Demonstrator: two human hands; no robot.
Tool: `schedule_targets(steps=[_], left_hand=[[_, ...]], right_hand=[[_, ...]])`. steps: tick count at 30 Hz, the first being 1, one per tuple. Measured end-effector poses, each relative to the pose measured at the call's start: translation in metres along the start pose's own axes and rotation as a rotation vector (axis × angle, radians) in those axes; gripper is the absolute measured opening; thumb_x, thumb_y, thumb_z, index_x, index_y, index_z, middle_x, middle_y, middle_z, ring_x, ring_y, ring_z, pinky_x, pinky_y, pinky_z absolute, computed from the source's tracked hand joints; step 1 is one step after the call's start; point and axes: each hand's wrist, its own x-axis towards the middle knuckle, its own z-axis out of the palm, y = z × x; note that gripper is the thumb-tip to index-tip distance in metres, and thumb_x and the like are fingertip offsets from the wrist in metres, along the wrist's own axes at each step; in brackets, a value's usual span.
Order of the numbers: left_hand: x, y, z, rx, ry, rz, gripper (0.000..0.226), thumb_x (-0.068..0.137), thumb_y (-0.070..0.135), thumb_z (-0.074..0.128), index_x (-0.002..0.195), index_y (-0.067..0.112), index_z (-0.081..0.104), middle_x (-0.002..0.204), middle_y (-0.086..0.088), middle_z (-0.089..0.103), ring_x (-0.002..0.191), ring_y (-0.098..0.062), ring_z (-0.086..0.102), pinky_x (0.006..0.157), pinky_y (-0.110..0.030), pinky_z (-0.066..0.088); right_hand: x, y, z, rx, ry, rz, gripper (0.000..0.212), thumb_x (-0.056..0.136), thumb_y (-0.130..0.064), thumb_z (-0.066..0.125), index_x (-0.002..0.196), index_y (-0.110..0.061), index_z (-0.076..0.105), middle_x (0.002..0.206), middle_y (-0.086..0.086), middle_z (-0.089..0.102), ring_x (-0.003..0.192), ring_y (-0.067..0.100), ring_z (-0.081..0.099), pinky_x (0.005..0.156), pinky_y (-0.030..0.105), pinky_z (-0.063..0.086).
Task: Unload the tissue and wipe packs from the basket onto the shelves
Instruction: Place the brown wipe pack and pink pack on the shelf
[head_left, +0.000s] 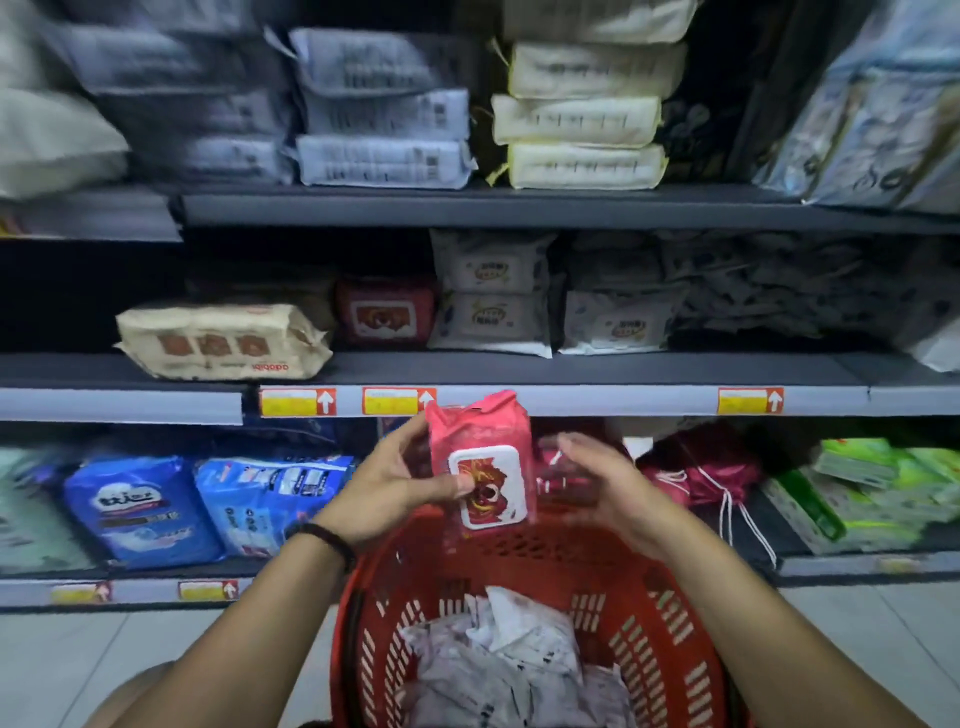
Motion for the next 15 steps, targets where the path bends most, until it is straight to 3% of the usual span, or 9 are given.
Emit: schedule_targets(steps=[3, 5, 7, 10, 12, 14, 15], left_hand=[[-0.006, 0.011, -0.01, -0.161, -0.108, 0.014, 0.076, 0.072, -0.003, 0.084, 0.141, 0.007, 0.055, 0.133, -0.03, 0.067, 0.115, -0.035, 0.067, 0.104, -0.052, 0.054], [-0.006, 0.019, -0.02, -0.148, -0.163, 0.064, 0.081, 0.077, -0.012, 0.079, 0.148, 0.014, 0.051, 0.138, -0.021, 0.067, 0.121, -0.03, 0.067, 0.106, -0.048, 0.053], [-0.003, 0.027, -0.03, -0.085, -0.109, 0.139, 0.088, 0.08, -0.012, 0.08, 0.153, 0.024, 0.049, 0.144, -0.011, 0.066, 0.13, -0.028, 0.065, 0.108, -0.045, 0.054], [0.006, 0.026, -0.039, 0.047, 0.273, 0.263, 0.066, 0.082, 0.0, 0.083, 0.138, 0.027, 0.062, 0.133, 0.001, 0.073, 0.118, -0.031, 0.072, 0.095, -0.038, 0.061], [0.018, 0.024, -0.039, 0.095, 0.497, 0.308, 0.046, 0.093, 0.003, 0.076, 0.127, 0.032, 0.068, 0.121, 0.006, 0.075, 0.107, -0.03, 0.075, 0.088, -0.044, 0.064], [0.031, 0.025, -0.043, 0.166, 0.565, 0.377, 0.047, 0.098, 0.004, 0.07, 0.132, 0.036, 0.064, 0.125, 0.007, 0.071, 0.106, -0.018, 0.073, 0.093, -0.048, 0.062], [0.038, 0.029, -0.048, 0.245, 0.573, 0.424, 0.053, 0.097, 0.004, 0.069, 0.138, 0.036, 0.061, 0.13, 0.006, 0.067, 0.114, -0.013, 0.069, 0.1, -0.043, 0.059]], right_hand=[[0.0, 0.002, 0.025, 0.299, -0.317, 0.186, 0.072, 0.094, -0.071, 0.051, 0.137, -0.015, 0.069, 0.127, 0.024, 0.07, 0.102, 0.04, 0.072, 0.078, 0.044, 0.06], [0.0, -0.005, 0.043, 0.388, -0.342, 0.164, 0.069, 0.096, -0.064, 0.051, 0.129, -0.008, 0.074, 0.125, 0.029, 0.07, 0.099, 0.045, 0.074, 0.073, 0.042, 0.061], [0.004, -0.012, 0.058, 0.424, -0.262, 0.064, 0.061, 0.088, -0.055, 0.065, 0.122, -0.007, 0.077, 0.119, 0.029, 0.074, 0.093, 0.04, 0.075, 0.071, 0.042, 0.061], [0.022, -0.018, 0.074, 0.344, -0.027, -0.235, 0.079, 0.066, -0.056, 0.093, 0.127, -0.011, 0.072, 0.12, 0.023, 0.076, 0.1, 0.036, 0.076, 0.083, 0.051, 0.062], [0.033, -0.03, 0.087, 0.151, 0.19, -0.431, 0.07, 0.067, -0.06, 0.091, 0.122, -0.021, 0.073, 0.117, 0.01, 0.079, 0.105, 0.029, 0.077, 0.091, 0.048, 0.063], [0.05, -0.045, 0.101, -0.068, 0.313, -0.591, 0.059, 0.077, -0.063, 0.083, 0.125, -0.033, 0.069, 0.116, -0.006, 0.079, 0.107, 0.017, 0.076, 0.093, 0.041, 0.062], [0.061, -0.053, 0.107, -0.152, 0.351, -0.643, 0.058, 0.079, -0.064, 0.082, 0.128, -0.037, 0.065, 0.119, -0.011, 0.076, 0.109, 0.011, 0.074, 0.095, 0.039, 0.06]])
